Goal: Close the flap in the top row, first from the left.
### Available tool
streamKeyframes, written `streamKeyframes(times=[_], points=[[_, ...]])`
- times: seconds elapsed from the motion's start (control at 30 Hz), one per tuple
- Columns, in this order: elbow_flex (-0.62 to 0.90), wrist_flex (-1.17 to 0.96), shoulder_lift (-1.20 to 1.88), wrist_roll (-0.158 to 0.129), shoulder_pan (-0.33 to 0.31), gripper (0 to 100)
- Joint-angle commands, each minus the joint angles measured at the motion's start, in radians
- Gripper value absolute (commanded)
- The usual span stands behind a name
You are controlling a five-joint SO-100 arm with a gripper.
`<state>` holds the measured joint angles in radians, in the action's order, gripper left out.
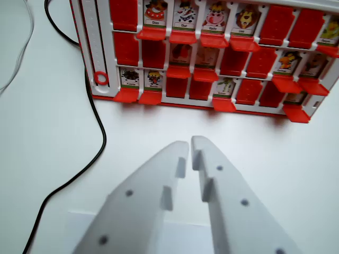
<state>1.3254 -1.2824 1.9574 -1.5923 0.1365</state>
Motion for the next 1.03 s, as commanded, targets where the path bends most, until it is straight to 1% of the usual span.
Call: streamKeyframes(times=[0.0, 0.13, 0.23, 0.3, 0.43, 0.57, 0.7, 1.0], points=[[0.055, -0.028, 0.201, -0.015, -0.057, 0], [0.155, -0.051, 0.319, -0.031, -0.092, 0], [0.222, -0.066, 0.388, -0.034, -0.110, 0], [0.247, -0.067, 0.417, -0.038, -0.112, 0], [0.247, -0.071, 0.431, -0.040, -0.106, 0], [0.252, -0.067, 0.442, -0.054, -0.110, 0], [0.232, -0.072, 0.430, -0.054, -0.110, 0], [0.256, -0.077, 0.451, -0.052, -0.114, 0]])
